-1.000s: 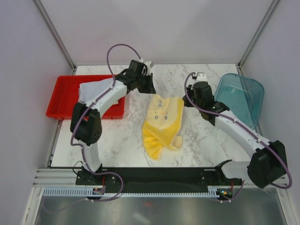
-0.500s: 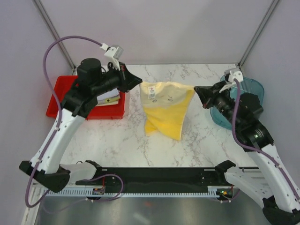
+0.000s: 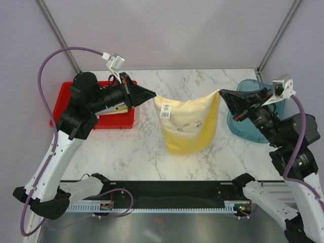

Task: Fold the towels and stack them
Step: Flatten out the crumpled towel

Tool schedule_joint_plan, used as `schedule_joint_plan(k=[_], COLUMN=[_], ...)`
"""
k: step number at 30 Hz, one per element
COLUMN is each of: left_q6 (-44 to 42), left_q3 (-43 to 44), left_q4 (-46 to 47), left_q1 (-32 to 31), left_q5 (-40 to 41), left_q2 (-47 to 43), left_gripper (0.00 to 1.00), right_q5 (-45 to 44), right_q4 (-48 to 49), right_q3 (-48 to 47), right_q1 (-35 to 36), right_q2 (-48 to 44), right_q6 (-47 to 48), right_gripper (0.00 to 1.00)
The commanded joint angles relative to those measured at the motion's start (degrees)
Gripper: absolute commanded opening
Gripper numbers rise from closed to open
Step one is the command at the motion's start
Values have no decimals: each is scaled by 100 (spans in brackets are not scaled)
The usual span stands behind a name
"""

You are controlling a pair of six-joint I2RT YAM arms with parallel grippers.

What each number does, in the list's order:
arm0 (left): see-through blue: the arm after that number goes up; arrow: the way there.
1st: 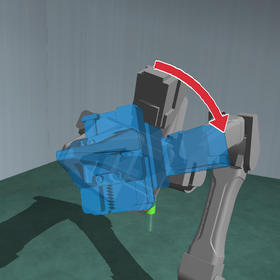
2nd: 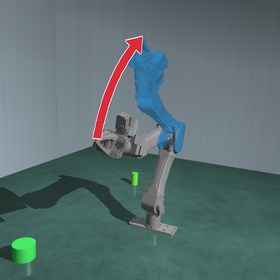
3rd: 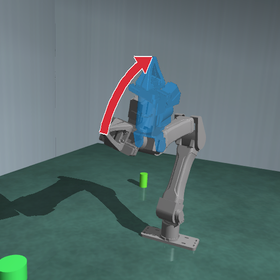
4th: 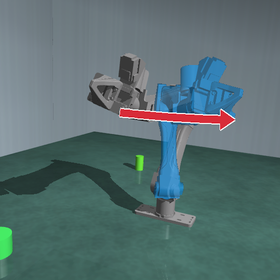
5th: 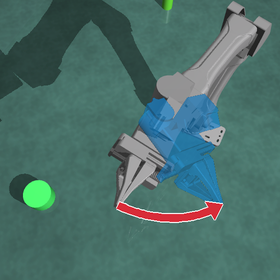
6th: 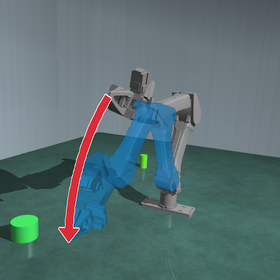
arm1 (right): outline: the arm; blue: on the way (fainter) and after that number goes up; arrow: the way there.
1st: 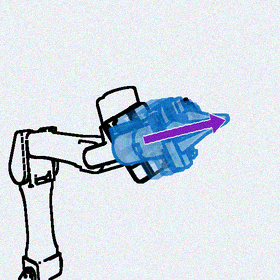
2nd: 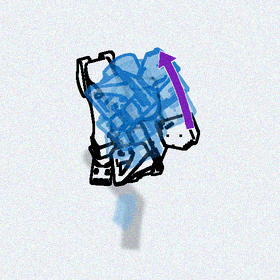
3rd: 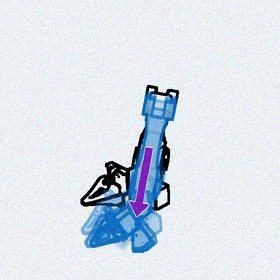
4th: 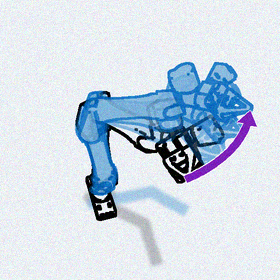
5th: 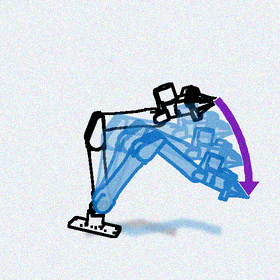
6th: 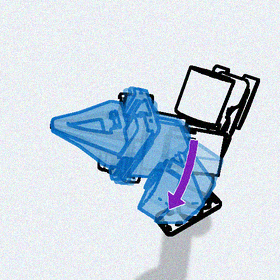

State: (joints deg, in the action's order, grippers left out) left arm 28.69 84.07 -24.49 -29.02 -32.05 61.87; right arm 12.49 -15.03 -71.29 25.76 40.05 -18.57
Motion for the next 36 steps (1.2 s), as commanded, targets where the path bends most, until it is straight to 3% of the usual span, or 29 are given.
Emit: schedule_joint_plan(k=[1, 5, 11, 14, 17, 21, 26, 36], left_q6=[173, -100, -416, -539, -627, -671, -636, -776], left_q3=[495, 943, 1172, 1567, 1989, 2271, 3518, 2993], left_q4=[226, -134, -144, -74, 233, 1532, 1614, 1992], left_q1=[-16, 19, 387, 834, 1073, 1363, 1425, 1434], left_q5=[549, 1455, 2151, 2011, 1643, 824, 96, 297], left_q2=[404, 1456, 2767, 3864, 4473, 5360, 6617, 6146], left_gripper=[2, 2, 2, 2, 2, 2, 2, 2], right_q5=[-649, -1353, -1566, -541, -125, 17, 297, 262], right_q4=[255, 342, 1341, 1932, 2275, 2443, 2531, 2338], right_q3=[-535, -597, 272, 318, 37, -814, -1589, -1801], right_q1=[-9, -9, -342, -940, -1213, -1415, -1556, -1574], right_q2=[467, 1458, 2872, 3873, 4893, 5890, 6829, 6665], right_q6=[247, 538, 495, 301, 476, 784, 960, 1268], right_gripper=[0, 0, 0, 0, 0, 0, 0, 0])
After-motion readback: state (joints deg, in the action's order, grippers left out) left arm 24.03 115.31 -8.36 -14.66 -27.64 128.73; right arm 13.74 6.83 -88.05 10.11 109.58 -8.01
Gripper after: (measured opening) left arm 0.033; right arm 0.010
